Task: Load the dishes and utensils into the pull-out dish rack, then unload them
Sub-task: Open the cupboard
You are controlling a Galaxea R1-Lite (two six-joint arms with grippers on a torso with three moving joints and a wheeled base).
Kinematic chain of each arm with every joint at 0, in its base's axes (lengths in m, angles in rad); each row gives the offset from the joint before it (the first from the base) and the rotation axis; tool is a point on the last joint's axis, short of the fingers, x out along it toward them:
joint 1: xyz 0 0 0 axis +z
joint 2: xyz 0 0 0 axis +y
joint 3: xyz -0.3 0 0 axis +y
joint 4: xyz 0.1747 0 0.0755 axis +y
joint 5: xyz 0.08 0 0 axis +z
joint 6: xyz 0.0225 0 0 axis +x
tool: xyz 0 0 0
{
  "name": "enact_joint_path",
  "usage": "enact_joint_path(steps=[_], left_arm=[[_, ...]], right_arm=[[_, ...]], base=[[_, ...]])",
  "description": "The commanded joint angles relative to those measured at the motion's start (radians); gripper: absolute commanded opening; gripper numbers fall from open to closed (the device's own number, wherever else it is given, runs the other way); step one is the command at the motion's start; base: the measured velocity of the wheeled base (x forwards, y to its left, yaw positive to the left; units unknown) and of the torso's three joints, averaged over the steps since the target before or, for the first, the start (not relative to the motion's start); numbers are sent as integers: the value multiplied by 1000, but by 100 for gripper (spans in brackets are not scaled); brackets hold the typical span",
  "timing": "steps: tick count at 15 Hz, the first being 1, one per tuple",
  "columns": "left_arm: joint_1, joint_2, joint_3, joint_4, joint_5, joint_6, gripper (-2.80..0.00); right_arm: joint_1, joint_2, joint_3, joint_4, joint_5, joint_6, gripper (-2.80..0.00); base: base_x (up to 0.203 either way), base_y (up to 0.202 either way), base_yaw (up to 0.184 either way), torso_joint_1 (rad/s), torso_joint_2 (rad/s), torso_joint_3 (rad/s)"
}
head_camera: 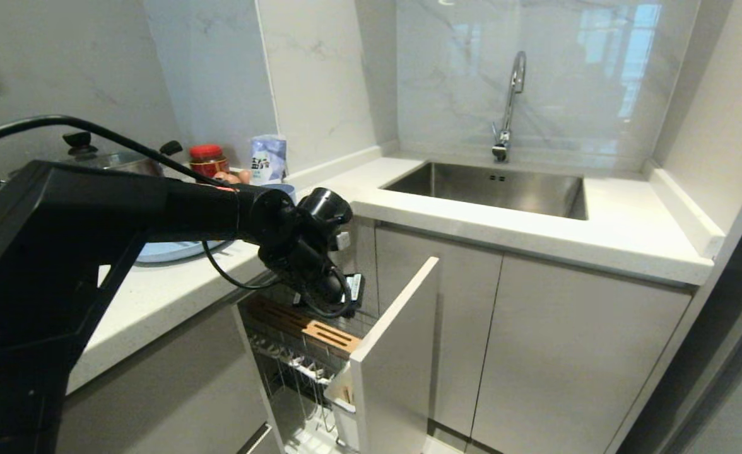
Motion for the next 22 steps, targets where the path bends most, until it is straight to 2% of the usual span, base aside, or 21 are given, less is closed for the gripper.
enact_joint_path(steps=[1,4,9,14,22], left_arm=[[-27,0,6,3,-41,-18,-280],[-67,0,15,3,-134,-70,-280],[-125,-3,26,2,-209,-130,-280],[-170,2,31,1,-254,-169,-280],[-236,20,40,-2,-257,-175,-280]], right_arm=[[0,0,0,0,0,0,-280],[0,0,0,0,0,0,-280],[0,0,0,0,0,0,-280],[0,0,0,0,0,0,-280],[0,0,0,0,0,0,-280]], base=[[0,0,0,0,0,0],[0,0,0,0,0,0],[0,0,0,0,0,0],[0,0,0,0,0,0],[0,0,0,0,0,0]])
